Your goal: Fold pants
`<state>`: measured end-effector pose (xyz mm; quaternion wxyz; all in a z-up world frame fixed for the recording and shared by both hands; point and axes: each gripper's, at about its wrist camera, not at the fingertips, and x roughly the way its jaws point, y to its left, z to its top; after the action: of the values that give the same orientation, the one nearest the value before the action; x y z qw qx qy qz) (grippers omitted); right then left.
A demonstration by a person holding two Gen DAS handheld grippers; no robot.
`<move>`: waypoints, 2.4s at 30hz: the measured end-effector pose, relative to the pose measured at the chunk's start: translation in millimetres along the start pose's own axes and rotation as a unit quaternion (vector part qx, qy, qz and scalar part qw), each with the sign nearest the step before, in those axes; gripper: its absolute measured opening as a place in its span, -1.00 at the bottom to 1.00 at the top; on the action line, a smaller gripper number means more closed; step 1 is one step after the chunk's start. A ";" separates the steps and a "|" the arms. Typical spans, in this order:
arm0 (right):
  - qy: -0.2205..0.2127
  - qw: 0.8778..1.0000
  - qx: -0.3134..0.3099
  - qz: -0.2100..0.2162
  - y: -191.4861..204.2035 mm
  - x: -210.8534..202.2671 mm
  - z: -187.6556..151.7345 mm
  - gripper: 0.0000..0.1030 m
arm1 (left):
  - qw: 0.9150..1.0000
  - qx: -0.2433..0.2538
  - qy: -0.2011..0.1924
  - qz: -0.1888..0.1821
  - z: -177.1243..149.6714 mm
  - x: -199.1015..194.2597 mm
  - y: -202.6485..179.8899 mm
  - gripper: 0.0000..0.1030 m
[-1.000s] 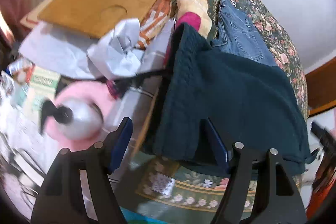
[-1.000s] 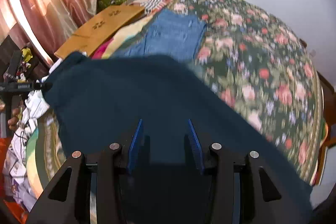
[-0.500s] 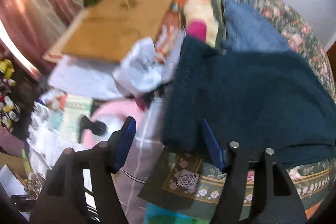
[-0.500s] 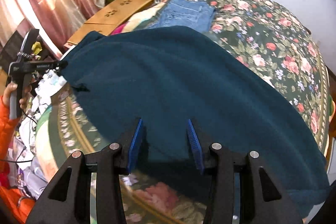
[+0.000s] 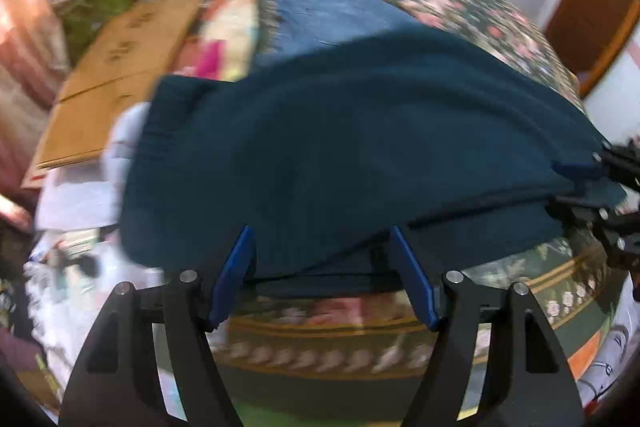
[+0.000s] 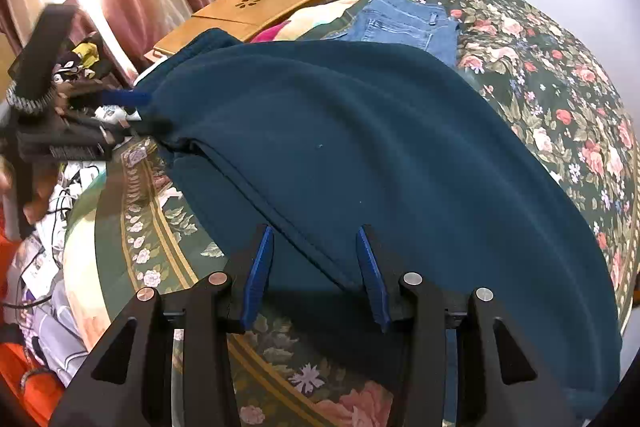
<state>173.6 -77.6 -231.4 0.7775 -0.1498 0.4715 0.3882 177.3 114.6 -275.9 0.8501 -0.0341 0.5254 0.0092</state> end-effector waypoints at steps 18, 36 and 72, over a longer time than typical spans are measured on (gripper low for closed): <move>-0.009 0.995 0.019 0.093 16.4 -3.1 -3.7 -0.86 | 0.999 0.019 -0.022 -0.024 3.7 -5.8 -23.7 -0.55; -0.133 0.956 0.247 -0.082 -144.8 -125.1 -100.2 -0.23 | 0.998 0.002 -0.058 -0.010 41.0 -58.5 -43.5 0.16; -0.200 0.836 0.451 -0.241 -384.3 -255.3 -214.0 -0.81 | 0.999 0.015 -0.002 0.048 96.4 47.4 -134.6 0.30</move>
<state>263.0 -575.1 -175.0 0.9052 0.1897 0.3776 -0.0460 291.4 -14.1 -268.8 0.8500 0.0035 0.5250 0.0423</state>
